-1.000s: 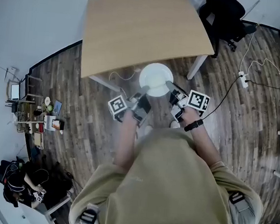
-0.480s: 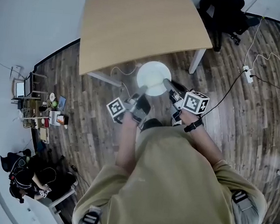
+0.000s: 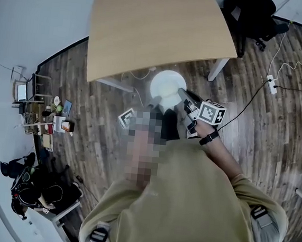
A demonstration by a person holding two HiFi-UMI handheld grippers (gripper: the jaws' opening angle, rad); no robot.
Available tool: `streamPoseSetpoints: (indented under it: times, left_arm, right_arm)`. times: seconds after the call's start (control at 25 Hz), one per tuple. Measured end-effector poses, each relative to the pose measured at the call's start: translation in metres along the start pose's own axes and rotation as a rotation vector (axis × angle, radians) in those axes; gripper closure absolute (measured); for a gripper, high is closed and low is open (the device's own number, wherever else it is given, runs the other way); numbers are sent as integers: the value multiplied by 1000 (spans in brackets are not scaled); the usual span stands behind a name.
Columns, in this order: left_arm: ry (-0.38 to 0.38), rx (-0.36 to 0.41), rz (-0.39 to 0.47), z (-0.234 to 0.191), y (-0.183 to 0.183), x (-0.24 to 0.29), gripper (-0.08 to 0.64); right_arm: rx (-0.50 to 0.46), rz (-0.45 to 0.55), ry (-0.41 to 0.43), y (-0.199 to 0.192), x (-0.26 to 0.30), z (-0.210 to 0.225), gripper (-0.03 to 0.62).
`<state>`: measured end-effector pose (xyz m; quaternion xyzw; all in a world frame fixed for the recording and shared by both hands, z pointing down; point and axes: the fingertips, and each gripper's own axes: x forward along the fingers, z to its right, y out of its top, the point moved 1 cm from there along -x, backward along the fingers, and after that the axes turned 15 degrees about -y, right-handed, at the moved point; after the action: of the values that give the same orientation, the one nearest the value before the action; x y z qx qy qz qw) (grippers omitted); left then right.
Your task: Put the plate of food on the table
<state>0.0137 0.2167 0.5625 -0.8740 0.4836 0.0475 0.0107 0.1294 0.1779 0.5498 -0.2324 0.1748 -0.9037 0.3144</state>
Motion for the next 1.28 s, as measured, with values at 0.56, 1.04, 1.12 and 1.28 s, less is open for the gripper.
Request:
streamPoseSetpoints:
  times: [0.56, 1.04, 1.12, 1.28]
  left_arm:
    - [27, 59, -123, -28, 141, 100, 549]
    - [14, 104, -199, -51, 245, 132, 546]
    - [27, 107, -223, -56, 256, 141, 546]
    - [64, 99, -242, -72, 258, 155, 546]
  right_arm:
    - [-52, -53, -143, 76, 153, 10, 531]
    - [-76, -82, -162, 89, 262, 10, 525]
    - [-74, -105, -173, 91, 273, 15, 520]
    - [-59, -131, -220, 94, 281, 36, 523]
